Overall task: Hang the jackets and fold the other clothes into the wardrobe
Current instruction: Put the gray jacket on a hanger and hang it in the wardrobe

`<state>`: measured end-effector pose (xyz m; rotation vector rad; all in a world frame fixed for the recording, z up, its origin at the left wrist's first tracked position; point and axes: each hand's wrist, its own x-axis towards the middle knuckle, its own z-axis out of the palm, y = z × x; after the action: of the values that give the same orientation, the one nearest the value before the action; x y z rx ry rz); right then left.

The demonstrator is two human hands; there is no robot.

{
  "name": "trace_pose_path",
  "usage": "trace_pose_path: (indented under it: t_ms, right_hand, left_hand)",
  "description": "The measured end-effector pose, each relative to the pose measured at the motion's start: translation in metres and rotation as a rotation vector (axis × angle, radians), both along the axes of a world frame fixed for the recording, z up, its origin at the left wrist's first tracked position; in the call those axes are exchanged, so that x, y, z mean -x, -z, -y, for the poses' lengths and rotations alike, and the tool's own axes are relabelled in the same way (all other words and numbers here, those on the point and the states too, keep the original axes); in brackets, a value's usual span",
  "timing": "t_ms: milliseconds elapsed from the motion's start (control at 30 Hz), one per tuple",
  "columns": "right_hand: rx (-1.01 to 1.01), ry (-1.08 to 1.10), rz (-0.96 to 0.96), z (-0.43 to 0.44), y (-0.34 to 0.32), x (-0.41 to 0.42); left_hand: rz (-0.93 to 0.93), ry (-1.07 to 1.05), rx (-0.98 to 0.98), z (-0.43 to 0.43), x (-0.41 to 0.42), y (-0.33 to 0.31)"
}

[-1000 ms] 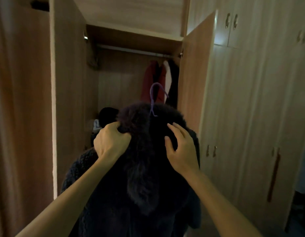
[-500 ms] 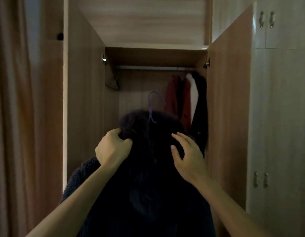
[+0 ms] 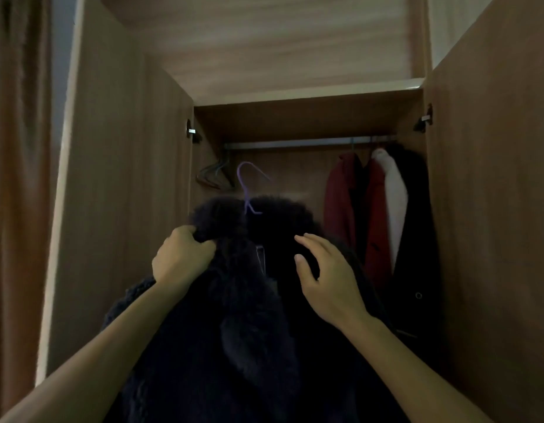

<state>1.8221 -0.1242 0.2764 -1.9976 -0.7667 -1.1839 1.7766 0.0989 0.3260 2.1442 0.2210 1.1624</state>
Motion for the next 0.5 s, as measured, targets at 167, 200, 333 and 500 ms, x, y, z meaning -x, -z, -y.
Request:
trace_pose_path:
  t_ms: [167,200,333,500]
  right_hand:
    - [0.018,-0.041,0.039,-0.028,-0.008,-0.071]
    - [0.022,-0.04,0.042,-0.033,-0.01,-0.085]
    - [0.027,-0.051,0.052,-0.06,-0.017,-0.139]
    - [-0.008,-0.063,0.091,-0.09,-0.042,-0.204]
  left_hand:
    - [0.078,-0.107,-0.053,-0.023,-0.06,-0.021]
    - [0.096,-0.135,-0.068,-0.029,-0.071,-0.024]
    - [0.133,-0.224,-0.121,-0.065,-0.124,-0.032]
    - [0.159,-0.241,-0.178,-0.086,-0.185,-0.055]
